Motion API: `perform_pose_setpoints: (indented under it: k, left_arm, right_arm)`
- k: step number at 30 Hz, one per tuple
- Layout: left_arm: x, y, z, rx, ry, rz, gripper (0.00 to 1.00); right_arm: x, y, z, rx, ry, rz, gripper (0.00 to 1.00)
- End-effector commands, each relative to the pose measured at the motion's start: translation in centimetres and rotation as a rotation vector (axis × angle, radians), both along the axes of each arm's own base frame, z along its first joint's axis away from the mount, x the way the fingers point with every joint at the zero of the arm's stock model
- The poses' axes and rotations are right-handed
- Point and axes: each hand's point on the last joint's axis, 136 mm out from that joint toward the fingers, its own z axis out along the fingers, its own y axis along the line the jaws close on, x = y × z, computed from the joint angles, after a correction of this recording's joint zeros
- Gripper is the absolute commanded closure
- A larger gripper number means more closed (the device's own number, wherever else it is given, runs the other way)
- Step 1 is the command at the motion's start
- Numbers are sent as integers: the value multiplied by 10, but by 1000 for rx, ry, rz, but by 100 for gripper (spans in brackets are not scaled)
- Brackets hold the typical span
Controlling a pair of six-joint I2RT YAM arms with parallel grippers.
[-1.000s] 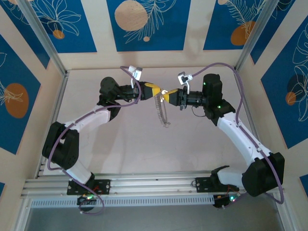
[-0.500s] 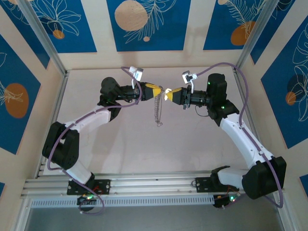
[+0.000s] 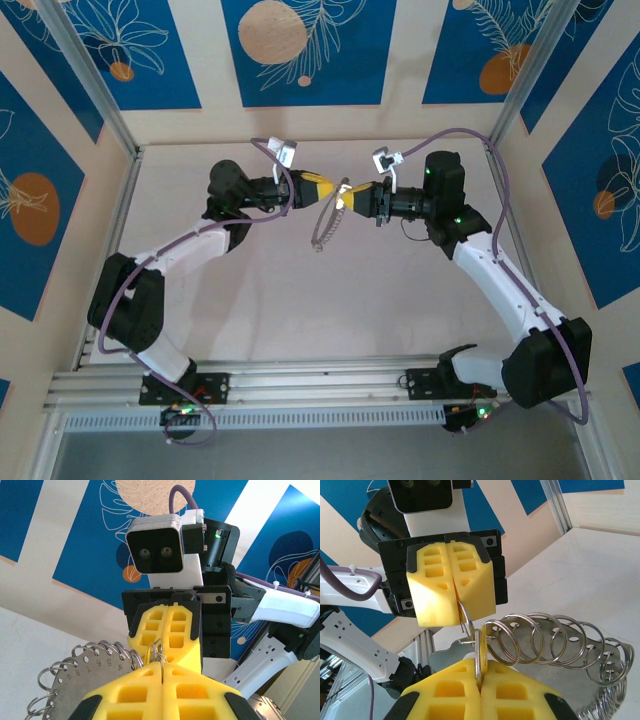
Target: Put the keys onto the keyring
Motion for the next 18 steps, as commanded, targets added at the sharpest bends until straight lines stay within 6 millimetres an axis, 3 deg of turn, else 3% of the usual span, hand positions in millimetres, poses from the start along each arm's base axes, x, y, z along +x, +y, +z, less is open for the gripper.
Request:
perform_pose_setpoints:
  k: [1,11,18]
  left_arm:
    - [-17,1,18,-27,-80,-25,100]
    - [-16,1,15,-17,-78,-26,100]
    - [-17,0,15,-17,-80,-29,100]
  right_arm:
    - [-4,6,17,8,-52,26,100]
    - [-3,-10,29,7,-70,-8,100]
    - [-3,-10,31,-6,-65,1,100]
